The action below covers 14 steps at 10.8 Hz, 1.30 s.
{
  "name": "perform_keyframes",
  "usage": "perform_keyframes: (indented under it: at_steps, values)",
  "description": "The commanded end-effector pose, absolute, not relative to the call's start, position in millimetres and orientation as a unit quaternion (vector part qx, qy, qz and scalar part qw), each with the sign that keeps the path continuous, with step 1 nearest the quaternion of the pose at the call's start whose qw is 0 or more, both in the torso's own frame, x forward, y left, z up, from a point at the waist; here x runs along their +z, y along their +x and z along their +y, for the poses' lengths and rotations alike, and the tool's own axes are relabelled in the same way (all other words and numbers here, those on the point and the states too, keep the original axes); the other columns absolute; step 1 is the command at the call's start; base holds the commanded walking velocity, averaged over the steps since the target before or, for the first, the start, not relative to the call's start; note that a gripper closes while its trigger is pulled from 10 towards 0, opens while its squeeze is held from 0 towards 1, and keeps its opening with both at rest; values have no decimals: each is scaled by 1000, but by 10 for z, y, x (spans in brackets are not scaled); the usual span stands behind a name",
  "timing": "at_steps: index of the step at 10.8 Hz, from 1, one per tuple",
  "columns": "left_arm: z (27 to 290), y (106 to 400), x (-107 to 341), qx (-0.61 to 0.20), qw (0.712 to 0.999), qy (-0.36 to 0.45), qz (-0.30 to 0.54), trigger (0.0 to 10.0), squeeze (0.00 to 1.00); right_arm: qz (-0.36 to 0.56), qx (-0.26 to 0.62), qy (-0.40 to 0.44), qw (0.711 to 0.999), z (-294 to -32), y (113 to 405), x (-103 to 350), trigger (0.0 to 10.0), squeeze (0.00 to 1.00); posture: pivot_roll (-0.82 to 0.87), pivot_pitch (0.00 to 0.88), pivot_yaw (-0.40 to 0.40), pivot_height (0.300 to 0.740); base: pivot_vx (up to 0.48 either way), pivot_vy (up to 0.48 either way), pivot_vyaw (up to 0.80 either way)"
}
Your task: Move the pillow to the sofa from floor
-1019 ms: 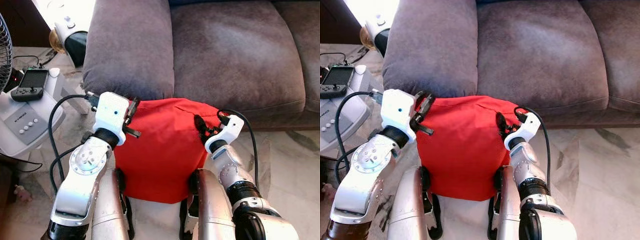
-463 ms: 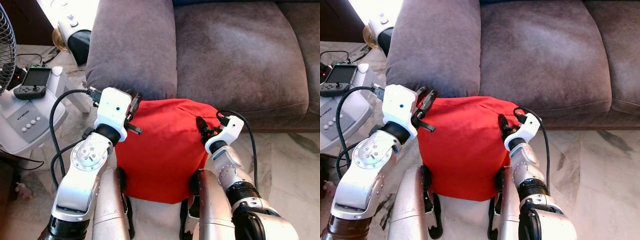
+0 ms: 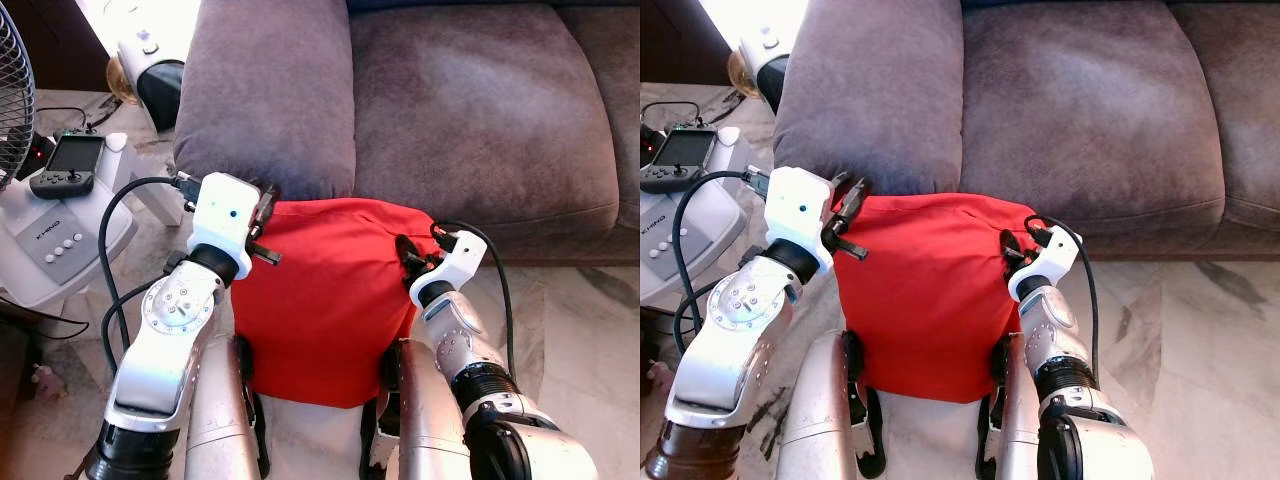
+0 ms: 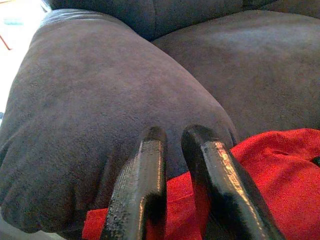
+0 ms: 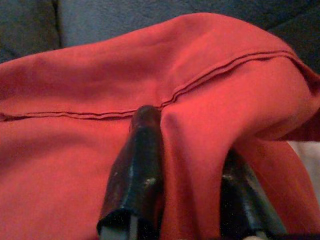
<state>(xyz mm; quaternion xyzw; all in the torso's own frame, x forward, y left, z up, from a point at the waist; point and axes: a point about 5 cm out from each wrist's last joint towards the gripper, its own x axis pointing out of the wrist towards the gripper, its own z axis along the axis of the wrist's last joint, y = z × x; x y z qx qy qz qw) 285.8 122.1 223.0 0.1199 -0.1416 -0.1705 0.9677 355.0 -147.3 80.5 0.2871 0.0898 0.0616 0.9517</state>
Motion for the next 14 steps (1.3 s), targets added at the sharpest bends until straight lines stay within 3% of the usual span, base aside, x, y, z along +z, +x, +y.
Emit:
perform_keyframes:
  at_steps: [1,5,6,7,11,14]
  values:
    - [1239,2865,2229,-169,967,124,-145,10000,0,97,79,276,953,-1405,3543,786,0,0,167,262,9,572,0,0,0]
    - [1252,2936,2192,-164,967,123,-148,10000,0,94,93,251,959,-1388,3537,784,0,0,160,207,9,572,0,0,0]
    - [1280,2967,2115,-154,972,109,-138,10000,0,86,106,188,972,-1351,3525,800,0,0,150,192,12,572,0,0,0]
    - [1311,2983,2063,-146,975,103,-132,10000,0,74,91,144,983,-1371,3522,825,10000,0,140,188,10,572,0,0,0]
    - [1443,3037,1888,-109,985,64,-121,10000,0,-38,82,70,993,-1433,3309,1036,10000,0,104,168,12,572,0,0,0]
    - [1437,3039,1847,-104,986,35,-128,10000,0,-77,47,81,993,-1492,3134,1130,10000,0,82,146,7,572,0,0,0]
